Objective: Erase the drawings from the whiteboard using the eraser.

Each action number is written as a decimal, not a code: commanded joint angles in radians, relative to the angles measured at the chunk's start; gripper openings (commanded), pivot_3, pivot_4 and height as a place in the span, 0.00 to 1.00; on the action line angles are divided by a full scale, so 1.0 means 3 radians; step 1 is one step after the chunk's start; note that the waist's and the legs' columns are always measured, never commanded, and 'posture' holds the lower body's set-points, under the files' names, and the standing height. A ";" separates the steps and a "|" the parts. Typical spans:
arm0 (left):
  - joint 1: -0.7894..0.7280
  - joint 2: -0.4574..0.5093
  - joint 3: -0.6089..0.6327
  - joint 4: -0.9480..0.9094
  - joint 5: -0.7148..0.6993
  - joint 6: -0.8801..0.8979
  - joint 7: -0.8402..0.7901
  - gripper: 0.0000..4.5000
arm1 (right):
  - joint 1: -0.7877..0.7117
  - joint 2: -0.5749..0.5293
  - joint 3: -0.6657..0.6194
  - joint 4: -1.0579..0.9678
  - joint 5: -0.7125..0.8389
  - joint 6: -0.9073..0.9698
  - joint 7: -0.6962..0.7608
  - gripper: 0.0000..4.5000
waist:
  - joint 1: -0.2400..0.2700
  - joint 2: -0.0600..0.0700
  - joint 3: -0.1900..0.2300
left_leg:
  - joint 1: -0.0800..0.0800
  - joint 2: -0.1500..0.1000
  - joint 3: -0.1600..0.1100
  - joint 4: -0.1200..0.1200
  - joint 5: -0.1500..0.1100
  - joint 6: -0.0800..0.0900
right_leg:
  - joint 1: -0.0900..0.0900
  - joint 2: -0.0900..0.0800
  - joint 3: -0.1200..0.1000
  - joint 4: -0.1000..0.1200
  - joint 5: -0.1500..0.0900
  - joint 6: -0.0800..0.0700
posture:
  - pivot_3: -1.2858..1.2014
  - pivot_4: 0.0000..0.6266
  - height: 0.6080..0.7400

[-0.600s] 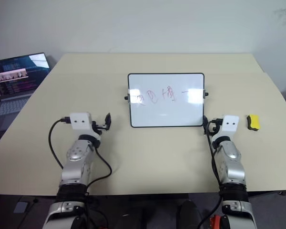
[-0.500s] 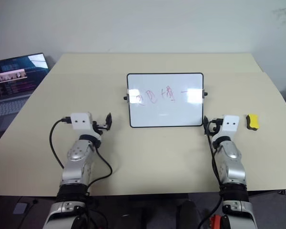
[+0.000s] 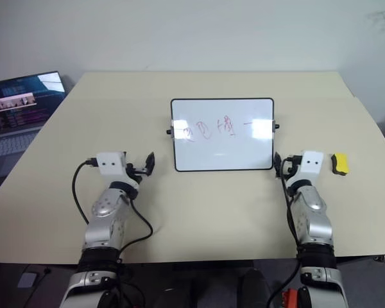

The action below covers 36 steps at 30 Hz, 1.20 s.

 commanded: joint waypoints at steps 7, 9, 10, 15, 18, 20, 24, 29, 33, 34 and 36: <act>-0.0032 0.0214 0.0034 -0.0218 -0.0063 0.0066 -0.0214 1.00 | -0.0093 -0.0348 -0.0106 -0.0433 0.0132 0.0464 0.0135 1.00 | 0.0001 0.0000 0.0000 | -0.0001 0.0000 0.0000 0.0000 0.0000 0.0000 | 0.0000 0.0000 0.0000 0.0000 0.0000 0.0000 | 0.52 0.24 1.00; -0.0049 0.0320 0.0063 -0.0342 -0.0185 0.0171 -0.0390 1.00 | -0.0127 -0.0506 -0.0143 -0.0547 0.0209 0.0717 0.0187 1.00 | 0.0000 0.0000 0.0000 | -0.0001 0.0000 0.0000 -0.0001 0.0000 0.0000 | -0.0001 0.0000 0.0000 0.0000 0.0000 0.0000 | 0.52 0.24 1.00; -0.0074 0.0394 0.0074 -0.0431 -0.0278 0.0278 -0.0512 1.00 | -0.0156 -0.0618 -0.0159 -0.0581 0.0222 0.0808 0.0232 1.00 | 0.0000 0.0000 0.0000 | -0.0002 0.0000 0.0000 0.0000 0.0000 0.0000 | -0.0001 0.0000 0.0000 0.0000 0.0000 0.0000 | 0.52 0.24 1.00; -0.0192 0.0983 -0.0111 -0.1122 -0.0879 0.1191 -0.1446 1.00 | -0.0411 -0.1230 -0.0198 -0.0420 0.0206 0.1233 0.0512 1.00 | -0.0002 0.0000 0.0001 | -0.0004 0.0001 0.0000 -0.0001 0.0000 0.0001 | -0.0001 0.0000 -0.0001 -0.0002 0.0000 0.0000 | 0.52 0.24 1.00; -0.0588 0.1608 -0.0744 -0.1736 -0.1176 0.2034 -0.2333 1.00 | -0.0937 -0.1789 -0.0060 0.0297 0.0025 0.1827 0.0625 1.00 | -0.0002 -0.0003 0.0004 | -0.0006 0.0000 0.0002 -0.0001 0.0000 0.0002 | 0.0000 0.0001 -0.0001 -0.0007 -0.0001 0.0001 | 0.52 0.24 1.00; -0.0824 0.1648 -0.0942 -0.1790 -0.1196 0.2194 -0.2443 1.00 | -0.1247 -0.1869 -0.0137 0.0682 0.0060 0.1982 0.0571 1.00 | 0.0018 -0.0001 0.0005 | -0.0009 -0.0001 0.0003 0.0000 0.0000 0.0003 | 0.0003 0.0000 0.0000 -0.0011 0.0000 0.0001 | 0.52 0.24 1.00; -0.1035 0.1428 -0.1089 -0.1690 -0.1142 0.2210 -0.2426 1.00 | -0.1616 -0.1890 -0.0147 0.1140 0.0022 0.2138 0.0496 1.00 | -0.0025 -0.0002 0.0003 | -0.0002 0.0005 0.0005 -0.0008 0.0000 0.0004 | 0.0004 0.0004 0.0000 -0.0012 -0.0001 0.0000 | 0.52 0.24 1.00; -0.1135 0.1105 -0.1322 -0.1553 -0.0945 0.2200 -0.2296 1.00 | -0.1805 -0.1878 -0.0094 0.1606 -0.0088 0.2459 0.0370 1.00 | -0.0047 -0.0002 0.0005 | -0.0011 0.0004 0.0007 -0.0007 -0.0002 0.0006 | -0.0004 0.0003 0.0001 -0.0014 -0.0001 0.0000 | 0.52 0.24 1.00; -0.1090 0.1015 -0.1248 -0.1603 -0.0957 0.2212 -0.2268 1.00 | -0.1743 -0.1883 -0.0079 0.1725 -0.0130 0.2395 0.0398 1.00 | -0.0050 -0.0002 0.0005 | -0.0012 0.0004 0.0007 -0.0008 -0.0003 0.0007 | -0.0004 0.0003 0.0002 -0.0015 -0.0001 0.0001 | 0.52 0.24 1.00; -0.1077 0.1019 -0.1240 -0.1608 -0.0947 0.2206 -0.2262 1.00 | -0.1729 -0.1875 -0.0086 0.1736 -0.0137 0.2373 0.0393 1.00 | -0.0051 -0.0002 0.0005 | -0.0011 0.0003 0.0008 -0.0008 -0.0003 0.0007 | -0.0004 0.0003 0.0002 -0.0015 -0.0001 0.0001 | 0.52 0.24 1.00; -0.1051 0.1042 -0.1233 -0.1619 -0.0935 0.2193 -0.2260 1.00 | -0.1715 -0.1856 -0.0096 0.1747 -0.0146 0.2356 0.0401 1.00 | -0.0052 -0.0002 0.0005 | -0.0011 0.0003 0.0008 -0.0007 -0.0003 0.0008 | -0.0004 0.0002 0.0002 -0.0014 -0.0001 0.0001 | 0.52 0.24 1.00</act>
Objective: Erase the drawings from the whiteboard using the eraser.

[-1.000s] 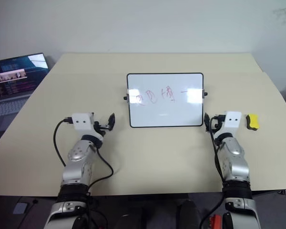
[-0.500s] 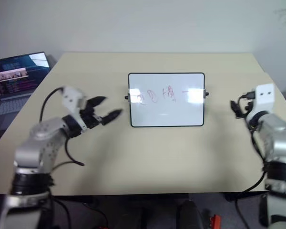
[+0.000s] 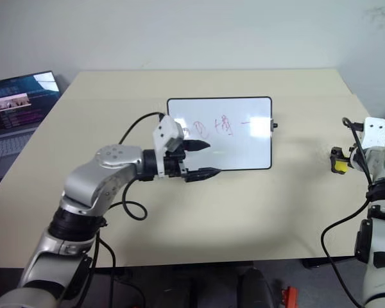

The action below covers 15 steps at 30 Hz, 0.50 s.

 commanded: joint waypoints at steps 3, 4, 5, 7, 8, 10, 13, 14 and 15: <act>0.0038 0.0043 0.0113 -0.0147 0.0039 -0.0065 0.0017 1.00 | 0.0006 0.0003 -0.0051 -0.0007 -0.0003 -0.0066 0.0060 1.00 | 0.0000 0.0000 0.0000 | 0.0000 0.0000 0.0000 0.0001 0.0000 0.0000 | 0.0000 0.0000 0.0000 0.0001 0.0000 0.0000 | 0.52 0.24 1.00; 0.0046 0.0051 0.0121 -0.0151 0.0048 -0.0074 0.0022 1.00 | 0.0015 0.0019 -0.0059 0.0019 0.0000 -0.0072 0.0062 1.00 | 0.0000 0.0000 0.0000 | 0.0000 0.0000 0.0000 0.0001 0.0000 0.0000 | 0.0000 0.0000 0.0000 0.0001 0.0000 0.0000 | 0.52 0.24 1.00; 0.0052 0.0054 0.0132 -0.0151 0.0054 -0.0080 0.0033 1.00 | 0.0025 0.0035 -0.0059 0.0039 -0.0002 -0.0087 0.0064 1.00 | 0.0000 0.0000 0.0000 | 0.0000 0.0000 0.0000 0.0001 0.0000 0.0000 | 0.0000 0.0000 0.0000 0.0001 0.0000 0.0000 | 0.52 0.24 1.00; 0.0064 0.0061 0.0149 -0.0151 0.0074 -0.0091 0.0051 1.00 | 0.0031 0.0061 -0.0063 0.0066 0.0002 -0.0085 0.0075 1.00 | -0.0001 0.0000 0.0000 | 0.0000 0.0000 0.0000 0.0001 0.0000 0.0000 | 0.0000 0.0000 0.0000 0.0001 0.0000 0.0000 | 0.52 0.24 1.00; 0.0068 0.0062 0.0154 -0.0153 0.0075 -0.0090 0.0048 1.00 | 0.0033 0.0069 -0.0065 0.0076 -0.0002 -0.0088 0.0074 1.00 | -0.0001 0.0000 0.0000 | 0.0000 0.0000 0.0000 0.0001 0.0000 0.0000 | 0.0000 0.0000 0.0000 0.0001 0.0000 0.0000 | 0.52 0.24 1.00; 0.0072 0.0064 0.0159 -0.0151 0.0083 -0.0093 0.0038 1.00 | 0.0037 0.0080 -0.0065 0.0106 -0.0018 -0.0111 0.0066 1.00 | -0.0001 0.0000 0.0000 | 0.0000 0.0000 0.0000 0.0001 0.0000 0.0000 | 0.0000 0.0000 0.0000 0.0001 0.0000 0.0000 | 0.52 0.24 1.00; 0.0082 0.0068 0.0169 -0.0150 0.0102 -0.0100 0.0043 1.00 | 0.0053 0.0086 -0.0079 0.0180 -0.0034 -0.0153 0.0033 0.80 | -0.0001 0.0000 0.0000 | 0.0000 0.0000 0.0000 0.0001 0.0000 0.0000 | 0.0000 0.0000 0.0000 0.0001 0.0000 0.0000 | 0.52 0.24 1.00; 0.0087 0.0072 0.0172 -0.0151 0.0110 -0.0103 0.0044 1.00 | 0.0057 0.0088 -0.0081 0.0194 -0.0036 -0.0162 0.0021 0.71 | -0.0001 0.0000 0.0000 | 0.0000 0.0000 0.0000 0.0001 0.0000 0.0000 | 0.0000 0.0000 0.0000 0.0001 0.0000 0.0000 | 0.52 0.24 1.00; 0.0091 0.0071 0.0177 -0.0152 0.0114 -0.0105 0.0046 1.00 | 0.0058 0.0092 -0.0085 0.0207 -0.0034 -0.0169 0.0013 0.64 | -0.0001 0.0000 0.0000 | 0.0000 0.0000 0.0000 0.0001 0.0000 0.0000 | 0.0000 0.0000 0.0000 0.0001 0.0000 0.0000 | 0.52 0.24 1.00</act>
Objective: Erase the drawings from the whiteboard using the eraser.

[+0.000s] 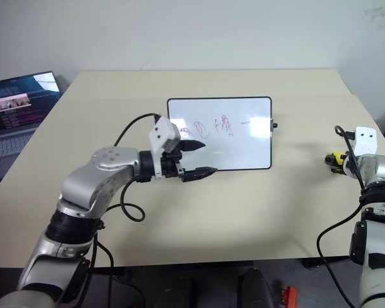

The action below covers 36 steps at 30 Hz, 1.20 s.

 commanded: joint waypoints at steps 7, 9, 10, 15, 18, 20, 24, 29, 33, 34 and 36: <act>0.0013 0.0028 0.0120 -0.0141 0.0045 -0.0095 0.0013 1.00 | 0.0027 -0.0007 -0.0102 0.0040 0.0010 -0.0107 -0.0063 0.25 | 0.0000 0.0000 0.0000 | 0.0000 0.0000 0.0000 0.0000 0.0000 0.0000 | 0.0000 0.0000 0.0000 0.0000 0.0000 0.0000 | 0.52 0.24 1.00; 0.0010 0.0027 0.0116 -0.0131 0.0059 -0.0104 0.0012 1.00 | 0.0034 -0.0001 -0.0119 0.0041 0.0014 -0.0114 -0.0086 0.25 | -0.0001 0.0000 0.0000 | 0.0000 0.0000 0.0000 0.0000 0.0000 0.0000 | 0.0000 0.0000 0.0000 0.0000 0.0000 0.0000 | 0.52 0.24 1.00; 0.0007 0.0025 0.0113 -0.0125 0.0066 -0.0108 0.0011 1.00 | 0.0037 0.0002 -0.0126 0.0030 0.0018 -0.0117 -0.0081 0.25 | 0.0000 0.0000 0.0000 | 0.0000 0.0000 0.0000 0.0000 0.0000 0.0000 | 0.0000 0.0000 0.0000 0.0000 0.0000 0.0000 | 0.52 0.24 1.00; 0.0004 0.0021 0.0116 -0.0110 0.0093 -0.0129 0.0007 1.00 | 0.0043 0.0003 -0.0141 -0.0035 0.0037 -0.0106 -0.0049 0.25 | 0.0000 0.0000 0.0000 | 0.0000 0.0000 0.0000 0.0001 0.0000 0.0000 | 0.0000 0.0000 0.0000 0.0001 0.0000 0.0000 | 0.52 0.24 1.00; 0.0005 0.0016 0.0114 -0.0112 0.0099 -0.0131 0.0007 1.00 | 0.0047 -0.0004 -0.0134 -0.0031 0.0034 -0.0112 -0.0030 0.25 | -0.0001 0.0000 0.0000 | 0.0000 0.0000 0.0000 0.0001 0.0000 0.0000 | 0.0000 0.0000 0.0000 0.0001 0.0000 0.0000 | 0.52 0.24 1.00; 0.0002 0.0014 0.0105 -0.0109 0.0113 -0.0143 0.0004 1.00 | 0.0052 -0.0010 -0.0112 -0.0038 0.0021 -0.0125 -0.0004 0.25 | -0.0001 0.0000 0.0000 | 0.0000 0.0000 0.0000 0.0001 0.0000 0.0000 | 0.0000 0.0000 0.0000 0.0001 0.0000 0.0000 | 0.52 0.24 1.00; 0.0007 0.0012 0.0109 -0.0116 0.0125 -0.0146 0.0003 1.00 | 0.0066 -0.0007 -0.0080 -0.0112 0.0014 -0.0107 0.0050 0.41 | -0.0001 0.0000 0.0000 | 0.0000 0.0000 0.0000 0.0001 0.0000 0.0000 | 0.0000 0.0000 0.0000 0.0001 0.0000 0.0000 | 0.52 0.24 1.00; 0.0022 0.0020 0.0109 -0.0112 0.0142 -0.0158 -0.0004 1.00 | 0.0044 -0.0004 -0.0084 -0.0115 0.0001 -0.0139 0.0041 0.79 | -0.0002 0.0000 0.0000 | 0.0000 0.0000 0.0000 0.0001 0.0000 0.0000 | 0.0001 0.0000 0.0000 0.0001 0.0000 0.0000 | 0.52 0.24 1.00; 0.0024 0.0017 0.0112 -0.0118 0.0145 -0.0156 0.0002 1.00 | 0.0005 -0.0016 -0.0098 -0.0047 -0.0007 -0.0192 0.0014 0.86 | -0.0002 0.0000 0.0000 | 0.0000 0.0000 0.0000 0.0001 0.0000 0.0000 | 0.0000 0.0000 0.0000 0.0001 0.0000 0.0000 | 0.52 0.24 1.00; 0.0027 0.0019 0.0110 -0.0121 0.0151 -0.0159 0.0004 1.00 | -0.0004 -0.0016 -0.0099 -0.0013 -0.0017 -0.0213 -0.0010 0.86 | -0.0002 0.0000 0.0000 | 0.0000 0.0000 0.0000 0.0001 0.0000 0.0000 | 0.0000 0.0000 0.0000 0.0001 0.0000 0.0000 | 0.52 0.24 1.00; 0.0031 0.0022 0.0107 -0.0124 0.0158 -0.0162 0.0008 1.00 | -0.0018 -0.0017 -0.0101 0.0035 -0.0025 -0.0242 -0.0032 0.86 | -0.0002 0.0000 0.0000 | 0.0000 0.0000 0.0000 0.0001 0.0000 0.0000 | 0.0001 0.0000 0.0000 0.0001 0.0000 0.0000 | 0.52 0.24 1.00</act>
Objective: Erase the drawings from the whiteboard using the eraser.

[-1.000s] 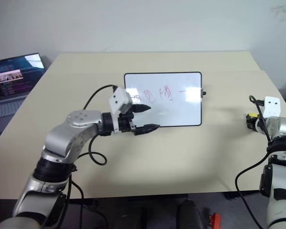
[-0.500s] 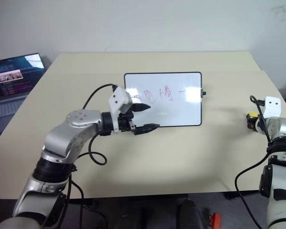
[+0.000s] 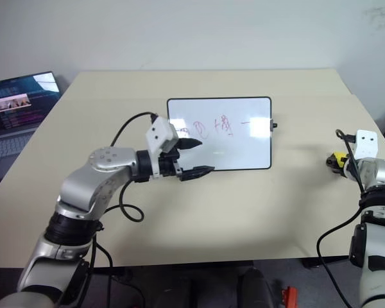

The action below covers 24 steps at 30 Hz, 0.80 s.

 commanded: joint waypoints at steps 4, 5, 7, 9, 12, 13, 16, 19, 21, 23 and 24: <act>0.0017 0.0033 0.0062 -0.0104 0.0041 -0.0068 0.0008 1.00 | -0.0112 -0.0032 -0.0056 0.0054 -0.0009 -0.0131 -0.0076 0.78 | -0.0002 0.0000 0.0000 | 0.0000 0.0000 0.0000 0.0000 0.0000 0.0000 | 0.0000 0.0000 0.0000 0.0000 0.0000 0.0000 | 0.52 0.24 1.00; 0.0022 0.0034 0.0064 -0.0108 0.0042 -0.0068 0.0006 1.00 | -0.0110 -0.0032 -0.0050 0.0053 -0.0007 -0.0128 -0.0071 0.73 | -0.0002 0.0000 0.0000 | 0.0000 0.0000 0.0000 0.0000 0.0000 0.0000 | 0.0000 0.0000 0.0000 0.0000 0.0000 0.0000 | 0.52 0.24 1.00; 0.0025 0.0033 0.0070 -0.0114 0.0041 -0.0066 0.0003 1.00 | -0.0105 -0.0026 -0.0045 0.0047 -0.0006 -0.0133 -0.0074 0.59 | -0.0003 0.0000 0.0000 | 0.0000 0.0000 0.0000 0.0000 0.0000 0.0000 | 0.0000 0.0000 0.0000 0.0000 0.0000 0.0000 | 0.52 0.24 1.00; 0.0023 0.0033 0.0069 -0.0113 0.0045 -0.0067 0.0002 1.00 | -0.0102 -0.0020 -0.0052 0.0044 0.0001 -0.0131 -0.0077 0.43 | -0.0003 0.0000 0.0000 | 0.0000 0.0000 0.0000 0.0000 0.0000 0.0000 | 0.0000 0.0000 0.0000 0.0000 0.0000 0.0000 | 0.52 0.24 1.00; 0.0026 0.0036 0.0060 -0.0114 0.0063 -0.0073 -0.0003 1.00 | -0.0089 -0.0009 -0.0061 0.0037 0.0010 -0.0125 -0.0084 0.25 | -0.0003 0.0000 0.0000 | 0.0000 0.0000 0.0000 0.0000 0.0000 0.0000 | 0.0000 0.0000 0.0000 0.0000 0.0000 0.0000 | 0.52 0.24 1.00; 0.0026 0.0035 0.0062 -0.0114 0.0066 -0.0073 -0.0006 1.00 | -0.0087 -0.0006 -0.0061 0.0035 0.0012 -0.0123 -0.0085 0.25 | -0.0003 0.0000 0.0000 | 0.0000 0.0000 0.0000 0.0000 0.0000 0.0000 | 0.0000 0.0000 0.0000 0.0000 0.0000 0.0000 | 0.52 0.24 1.00; 0.0024 0.0037 0.0062 -0.0114 0.0077 -0.0071 -0.0015 1.00 | -0.0087 0.0000 -0.0071 0.0031 0.0019 -0.0128 -0.0096 0.25 | -0.0003 0.0000 0.0000 | 0.0000 0.0000 0.0000 0.0000 0.0000 0.0000 | 0.0000 0.0000 0.0000 0.0000 0.0000 0.0000 | 0.52 0.24 1.00; 0.0026 0.0057 0.0082 -0.0112 0.0078 -0.0070 -0.0027 1.00 | -0.0086 0.0023 -0.0088 -0.0186 0.0077 -0.0143 -0.0034 0.25 | -0.0006 0.0000 0.0000 | 0.0000 0.0000 0.0000 0.0000 0.0000 0.0000 | 0.0000 0.0000 0.0000 0.0000 0.0000 0.0000 | 0.52 0.24 1.00; 0.0038 0.0119 0.0139 -0.0111 0.0073 -0.0065 -0.0039 1.00 | -0.0114 0.0052 -0.0084 -0.0567 0.0164 -0.0037 0.0059 0.25 | -0.0033 0.0001 0.0001 | 0.0000 0.0000 0.0000 0.0000 0.0000 0.0000 | 0.0000 0.0000 0.0001 0.0001 0.0000 0.0000 | 0.52 0.24 1.00; 0.0061 0.0255 0.0279 -0.0086 0.0074 -0.0056 -0.0025 1.00 | -0.0189 0.0119 -0.0076 -0.1157 0.0310 0.0159 0.0129 0.25 | -0.0053 0.0004 0.0002 | 0.0001 0.0000 0.0001 0.0000 0.0000 0.0000 | -0.0001 0.0000 0.0002 0.0002 0.0000 0.0000 | 0.52 0.24 1.00; 0.0089 0.0360 0.0409 -0.0065 0.0062 -0.0044 -0.0012 1.00 | -0.0238 0.0179 -0.0041 -0.1538 0.0416 0.0264 0.0175 0.25 | -0.0062 0.0006 0.0003 | 0.0001 0.0001 0.0000 0.0000 0.0000 0.0000 | -0.0003 0.0000 0.0002 0.0004 0.0000 0.0000 | 0.52 0.24 1.00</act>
